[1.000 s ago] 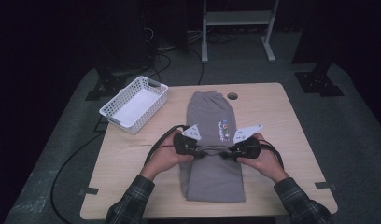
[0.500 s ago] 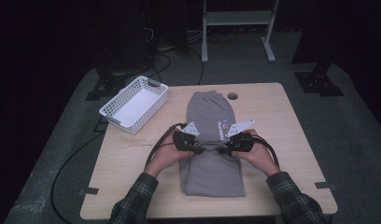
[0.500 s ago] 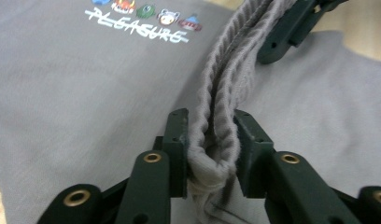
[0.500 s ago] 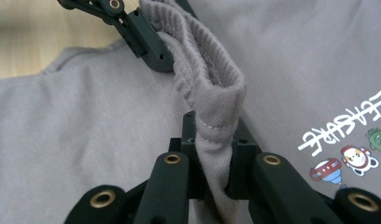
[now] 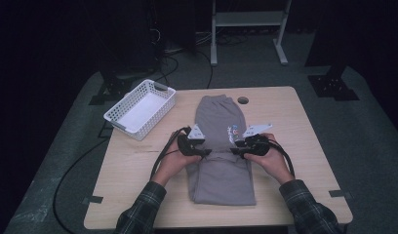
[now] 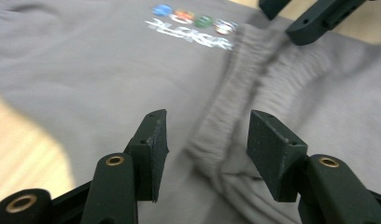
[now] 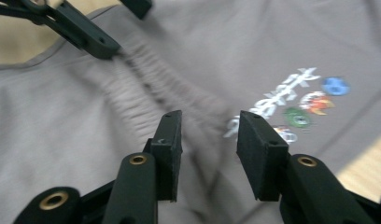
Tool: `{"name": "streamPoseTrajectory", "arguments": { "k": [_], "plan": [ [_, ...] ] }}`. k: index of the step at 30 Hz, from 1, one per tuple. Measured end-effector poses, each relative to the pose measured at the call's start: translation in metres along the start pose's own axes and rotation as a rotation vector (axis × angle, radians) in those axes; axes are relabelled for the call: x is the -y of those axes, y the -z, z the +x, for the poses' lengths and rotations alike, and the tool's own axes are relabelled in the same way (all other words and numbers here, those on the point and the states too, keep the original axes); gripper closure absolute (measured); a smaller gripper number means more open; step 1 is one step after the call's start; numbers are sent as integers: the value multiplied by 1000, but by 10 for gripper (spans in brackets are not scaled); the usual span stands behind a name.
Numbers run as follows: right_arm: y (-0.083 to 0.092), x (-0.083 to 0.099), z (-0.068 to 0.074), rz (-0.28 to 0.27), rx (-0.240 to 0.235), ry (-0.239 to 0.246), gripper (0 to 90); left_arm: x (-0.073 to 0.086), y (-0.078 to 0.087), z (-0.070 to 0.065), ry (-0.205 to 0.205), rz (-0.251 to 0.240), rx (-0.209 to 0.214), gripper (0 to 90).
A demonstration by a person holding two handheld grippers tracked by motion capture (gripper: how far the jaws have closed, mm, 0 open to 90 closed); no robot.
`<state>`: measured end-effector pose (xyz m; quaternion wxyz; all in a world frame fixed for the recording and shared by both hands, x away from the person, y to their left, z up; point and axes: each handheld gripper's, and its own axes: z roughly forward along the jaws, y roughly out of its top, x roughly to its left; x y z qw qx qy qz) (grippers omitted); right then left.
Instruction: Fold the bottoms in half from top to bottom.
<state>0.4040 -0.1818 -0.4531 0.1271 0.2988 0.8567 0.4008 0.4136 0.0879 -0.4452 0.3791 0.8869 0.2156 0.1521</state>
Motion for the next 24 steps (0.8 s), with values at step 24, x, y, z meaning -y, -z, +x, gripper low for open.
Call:
{"name": "streamPoseTrajectory", "arguments": {
  "k": [24],
  "plan": [
    [32,10,14,-5,-57,64,668,9,27,-38,1,-34,220,599]
  ]
}}
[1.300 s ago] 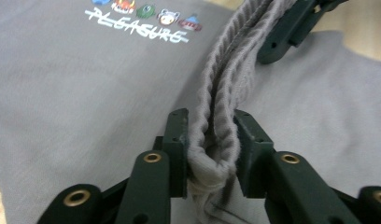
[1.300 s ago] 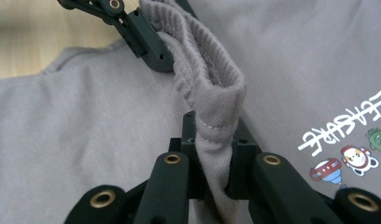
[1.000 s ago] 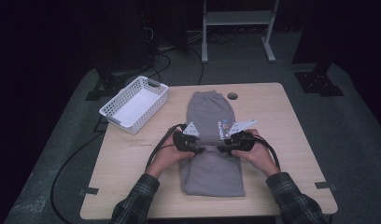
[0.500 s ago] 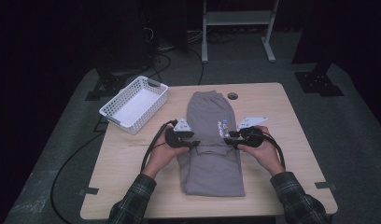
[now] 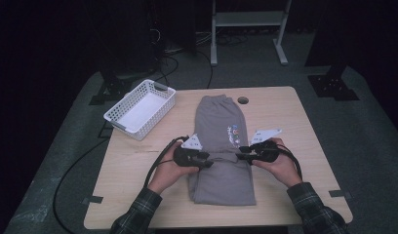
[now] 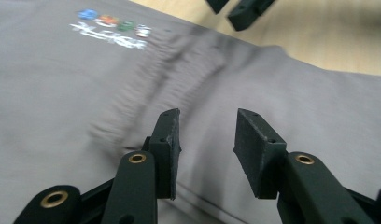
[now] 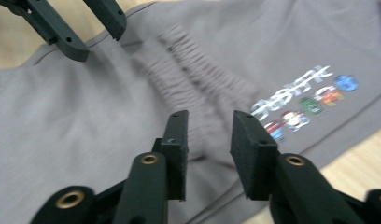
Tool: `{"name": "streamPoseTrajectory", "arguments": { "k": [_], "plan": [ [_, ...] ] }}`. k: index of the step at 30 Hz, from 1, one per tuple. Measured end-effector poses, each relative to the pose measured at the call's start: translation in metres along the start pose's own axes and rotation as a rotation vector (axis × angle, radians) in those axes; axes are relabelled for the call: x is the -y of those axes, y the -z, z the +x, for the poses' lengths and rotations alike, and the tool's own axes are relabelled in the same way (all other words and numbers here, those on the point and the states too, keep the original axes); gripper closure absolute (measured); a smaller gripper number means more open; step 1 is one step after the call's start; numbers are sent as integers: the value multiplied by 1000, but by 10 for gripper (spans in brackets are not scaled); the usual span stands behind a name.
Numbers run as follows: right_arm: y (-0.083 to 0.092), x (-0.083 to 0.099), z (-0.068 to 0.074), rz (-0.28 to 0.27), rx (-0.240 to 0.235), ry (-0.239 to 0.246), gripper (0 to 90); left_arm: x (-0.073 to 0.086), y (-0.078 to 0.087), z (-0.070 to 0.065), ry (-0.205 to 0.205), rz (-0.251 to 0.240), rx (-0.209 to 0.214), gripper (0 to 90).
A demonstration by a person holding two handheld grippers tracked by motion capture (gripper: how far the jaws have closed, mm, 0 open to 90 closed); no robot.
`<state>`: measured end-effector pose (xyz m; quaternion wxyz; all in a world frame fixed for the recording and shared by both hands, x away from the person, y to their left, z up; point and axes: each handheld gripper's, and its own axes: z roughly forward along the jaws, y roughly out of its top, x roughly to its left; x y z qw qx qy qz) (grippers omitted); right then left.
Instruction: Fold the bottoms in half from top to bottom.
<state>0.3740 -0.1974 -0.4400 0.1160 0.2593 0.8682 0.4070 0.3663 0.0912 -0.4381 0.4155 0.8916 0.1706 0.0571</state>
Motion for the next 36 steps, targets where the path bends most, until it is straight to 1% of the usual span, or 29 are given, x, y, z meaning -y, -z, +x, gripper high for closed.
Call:
{"name": "streamPoseTrajectory", "arguments": {
  "k": [1,2,5,8,10,11,13,14,15,17,18,20,22,24,28,29,32,34,35,36],
  "plan": [
    [0,1,1,2,-7,6,674,2,1,-7,-2,2,11,601],
    [1,2,4,11,-13,9,681,3,3,-11,-13,4,16,601],
    [3,6,7,38,-19,25,684,9,8,-30,-25,6,41,601],
    [6,12,9,53,-38,8,683,16,8,-44,-35,6,67,592],
    [6,15,9,63,-44,4,675,22,5,-51,-45,26,78,584],
    [5,17,10,68,-50,-5,671,25,2,-54,-52,42,79,580],
    [3,18,9,78,-60,-7,655,28,-4,-54,-50,67,77,570],
    [1,18,10,82,-73,-20,644,29,-6,-53,-43,68,79,566],
    [-1,18,10,87,-79,-23,632,30,-8,-53,-44,74,82,564],
    [-7,18,10,109,-100,-37,605,32,-10,-52,-41,81,87,563],
    [-10,20,10,117,-113,-58,590,33,-11,-52,-40,84,89,565],
    [-17,22,10,130,-129,-79,559,33,-13,-52,-42,84,96,571],
    [-20,22,8,117,-146,-110,546,33,-14,-53,-53,88,93,576],
    [-23,19,7,114,-136,-115,517,32,-14,-54,-63,93,91,580],
    [-31,13,6,97,-149,-139,470,33,-14,-53,-65,91,98,584],
    [-32,12,5,95,-144,-147,460,33,-14,-53,-64,87,100,584],
    [-37,8,2,94,-104,-118,439,33,-14,-53,-66,86,104,584],
    [-40,5,0,83,-62,-98,430,33,-14,-52,-69,89,108,584],
    [-40,5,0,83,-62,-98,430,33,-14,-52,-69,89,108,584],
    [-43,2,-1,76,-23,-78,422,33,-14,-52,-68,89,111,584]
  ]
}}
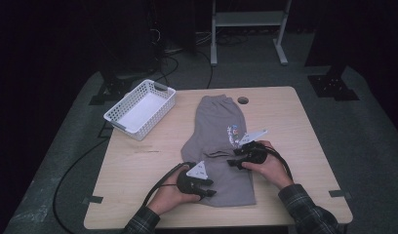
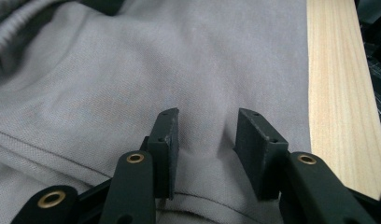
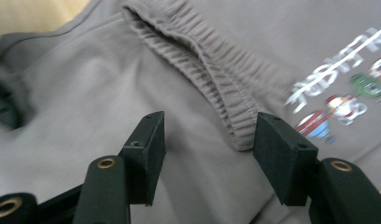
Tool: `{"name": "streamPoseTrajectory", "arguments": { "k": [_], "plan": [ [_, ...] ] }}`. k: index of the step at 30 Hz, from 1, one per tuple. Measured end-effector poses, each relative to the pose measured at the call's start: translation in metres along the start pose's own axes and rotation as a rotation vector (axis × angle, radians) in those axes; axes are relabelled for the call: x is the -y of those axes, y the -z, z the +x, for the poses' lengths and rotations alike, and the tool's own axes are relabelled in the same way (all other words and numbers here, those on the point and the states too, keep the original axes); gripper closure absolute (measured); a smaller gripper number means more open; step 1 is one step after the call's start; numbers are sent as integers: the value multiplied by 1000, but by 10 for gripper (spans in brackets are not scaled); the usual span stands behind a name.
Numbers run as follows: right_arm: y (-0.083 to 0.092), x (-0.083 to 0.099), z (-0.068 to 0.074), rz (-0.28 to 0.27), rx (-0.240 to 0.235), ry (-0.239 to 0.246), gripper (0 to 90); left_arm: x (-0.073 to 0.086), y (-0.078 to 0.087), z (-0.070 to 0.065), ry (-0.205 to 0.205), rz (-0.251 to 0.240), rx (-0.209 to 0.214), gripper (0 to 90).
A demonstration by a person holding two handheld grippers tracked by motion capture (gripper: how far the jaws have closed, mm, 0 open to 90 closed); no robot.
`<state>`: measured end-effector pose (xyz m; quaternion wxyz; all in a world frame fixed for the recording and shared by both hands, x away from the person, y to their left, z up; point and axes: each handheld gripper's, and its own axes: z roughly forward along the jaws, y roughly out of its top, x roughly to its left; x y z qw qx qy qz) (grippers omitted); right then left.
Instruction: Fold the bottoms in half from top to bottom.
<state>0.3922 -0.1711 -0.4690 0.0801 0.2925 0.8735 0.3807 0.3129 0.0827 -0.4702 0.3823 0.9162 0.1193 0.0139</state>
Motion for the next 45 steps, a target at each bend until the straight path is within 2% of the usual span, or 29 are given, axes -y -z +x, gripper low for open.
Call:
{"name": "streamPoseTrajectory", "arguments": {
  "k": [3,5,7,9,12,16,18,20,21,23,27,33,40,45],
  "plan": [
    [-3,-4,-3,-10,42,-1,427,0,0,0,-2,-2,1,584],
    [-7,-8,-8,-20,110,10,432,0,0,0,-4,0,1,584],
    [-10,-11,-13,-29,151,-7,438,0,0,0,-5,0,1,584],
    [-13,-13,-19,-40,218,-11,429,0,0,0,-6,-3,0,584],
    [-11,-15,-27,-65,228,-57,426,0,0,0,-8,-3,2,584],
    [2,-17,-24,-91,235,-49,435,1,0,0,-5,-7,2,583],
    [10,-16,-20,-101,199,-39,436,1,0,-1,-5,-4,-2,583],
    [21,-11,-14,-94,128,-13,442,1,0,-1,-7,-3,-4,583],
    [24,-9,-11,-88,105,-10,438,1,0,-1,-5,-5,-3,583],
    [35,-2,-2,-93,47,26,431,1,0,0,-7,-10,-2,584],
    [49,12,14,-83,-21,71,404,1,0,0,-4,-10,-2,585],
    [58,32,36,-31,-89,137,374,1,0,-1,-4,-8,-9,584],
    [55,55,61,51,-159,218,326,2,0,-1,-3,-11,-5,584],
    [54,61,67,72,-162,263,298,2,0,-1,-5,-12,-4,584]
  ]
}}
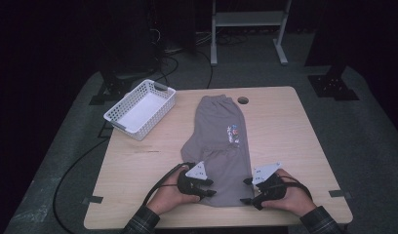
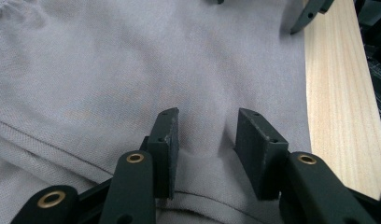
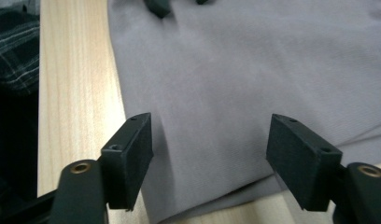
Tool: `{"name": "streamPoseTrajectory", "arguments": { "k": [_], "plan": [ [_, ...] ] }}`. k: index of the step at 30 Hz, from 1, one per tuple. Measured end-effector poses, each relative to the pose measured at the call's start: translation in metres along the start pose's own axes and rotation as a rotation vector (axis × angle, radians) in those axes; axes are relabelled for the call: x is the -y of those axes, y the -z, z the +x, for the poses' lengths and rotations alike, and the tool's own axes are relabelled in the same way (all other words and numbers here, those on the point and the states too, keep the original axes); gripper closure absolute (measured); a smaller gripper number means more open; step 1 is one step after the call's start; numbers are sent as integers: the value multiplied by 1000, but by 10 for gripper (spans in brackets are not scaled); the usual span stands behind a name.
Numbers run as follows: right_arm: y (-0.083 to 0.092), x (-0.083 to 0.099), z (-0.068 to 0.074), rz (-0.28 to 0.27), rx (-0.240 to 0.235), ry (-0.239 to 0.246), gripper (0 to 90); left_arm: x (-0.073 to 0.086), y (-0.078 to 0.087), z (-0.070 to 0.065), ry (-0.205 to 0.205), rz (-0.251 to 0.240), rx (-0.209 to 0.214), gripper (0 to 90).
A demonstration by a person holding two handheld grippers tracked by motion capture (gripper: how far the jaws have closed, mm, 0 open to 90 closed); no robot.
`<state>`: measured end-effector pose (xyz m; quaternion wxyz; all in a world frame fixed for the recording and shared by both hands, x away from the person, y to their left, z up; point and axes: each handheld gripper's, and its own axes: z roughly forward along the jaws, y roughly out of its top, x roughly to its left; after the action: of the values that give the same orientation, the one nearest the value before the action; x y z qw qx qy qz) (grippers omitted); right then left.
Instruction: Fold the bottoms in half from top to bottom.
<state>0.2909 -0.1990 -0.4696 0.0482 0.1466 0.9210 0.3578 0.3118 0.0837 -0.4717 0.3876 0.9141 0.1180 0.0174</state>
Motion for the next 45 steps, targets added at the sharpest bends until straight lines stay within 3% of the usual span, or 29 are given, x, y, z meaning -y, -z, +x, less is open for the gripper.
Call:
{"name": "streamPoseTrajectory", "arguments": {
  "k": [10,14,20,22,30,35,45],
  "plan": [
    [-4,4,1,10,-39,71,240,1,0,1,0,-3,10,560],
    [-4,6,1,1,-42,67,240,-2,4,-3,-11,35,48,411],
    [-4,8,0,-18,-53,76,236,-2,11,-14,-53,62,53,340],
    [-4,8,1,-13,-54,99,218,3,12,-17,-71,75,30,336],
    [-4,8,1,-12,-48,88,242,7,15,-16,-126,100,-20,325],
    [-3,8,0,-20,-38,85,308,6,16,-18,-167,137,-60,318],
    [-1,5,1,-14,-18,84,582,10,20,-13,-137,114,-67,444]
  ]
}}
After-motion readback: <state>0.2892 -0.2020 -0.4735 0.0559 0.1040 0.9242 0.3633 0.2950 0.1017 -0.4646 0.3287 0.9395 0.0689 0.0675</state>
